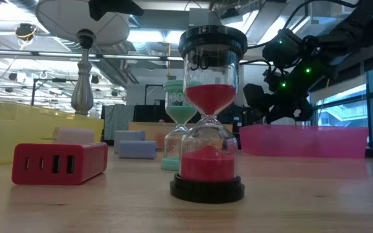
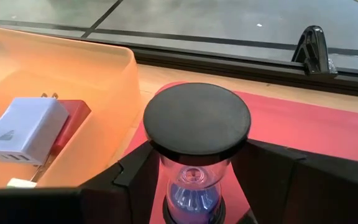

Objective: Pick & Place Office items
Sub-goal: Put the dark blue hourglass into the pink bin, then put the light blue hourglass into the pink bin

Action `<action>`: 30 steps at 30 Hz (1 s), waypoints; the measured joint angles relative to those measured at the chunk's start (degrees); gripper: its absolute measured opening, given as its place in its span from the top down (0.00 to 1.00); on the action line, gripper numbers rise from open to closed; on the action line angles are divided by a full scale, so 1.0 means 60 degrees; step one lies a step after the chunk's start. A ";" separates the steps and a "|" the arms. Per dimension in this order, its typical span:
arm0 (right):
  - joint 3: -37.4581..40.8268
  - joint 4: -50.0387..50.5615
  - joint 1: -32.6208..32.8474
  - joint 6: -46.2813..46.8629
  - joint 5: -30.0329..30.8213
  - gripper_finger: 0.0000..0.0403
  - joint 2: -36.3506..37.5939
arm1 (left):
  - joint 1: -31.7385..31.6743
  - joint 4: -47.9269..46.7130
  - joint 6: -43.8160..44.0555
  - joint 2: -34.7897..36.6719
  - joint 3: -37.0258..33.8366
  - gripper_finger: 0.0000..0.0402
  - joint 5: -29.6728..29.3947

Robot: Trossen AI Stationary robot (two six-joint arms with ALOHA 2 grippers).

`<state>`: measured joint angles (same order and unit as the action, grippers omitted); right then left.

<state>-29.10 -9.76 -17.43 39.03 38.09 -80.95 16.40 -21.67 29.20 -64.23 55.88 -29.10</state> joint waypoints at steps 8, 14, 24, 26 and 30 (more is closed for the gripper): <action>0.0004 0.0000 -0.0004 -0.0004 0.0000 0.52 0.0000 | -0.0004 0.0000 -0.0002 0.0000 0.0001 0.47 0.0000; 0.0004 -0.0002 -0.0004 -0.0074 0.0000 0.43 0.0000 | -0.0004 0.0000 -0.0002 0.0000 0.0000 0.47 0.0004; -0.0136 0.0073 0.0004 -0.0241 -0.0213 0.24 0.0395 | 0.0000 0.0000 0.0002 0.0000 0.0000 0.47 0.0026; -0.0327 0.0278 0.0004 -0.0433 -0.0688 0.23 0.0787 | -0.0004 0.0000 0.0005 0.0000 0.0000 0.47 0.0029; -0.0940 0.1865 0.0007 -0.0532 -0.2085 0.21 0.1833 | -0.0004 0.0000 0.0243 0.0000 0.0000 0.47 0.0054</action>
<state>-34.74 1.43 -17.39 35.83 25.58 -69.95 16.38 -21.67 30.65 -64.23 55.88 -28.78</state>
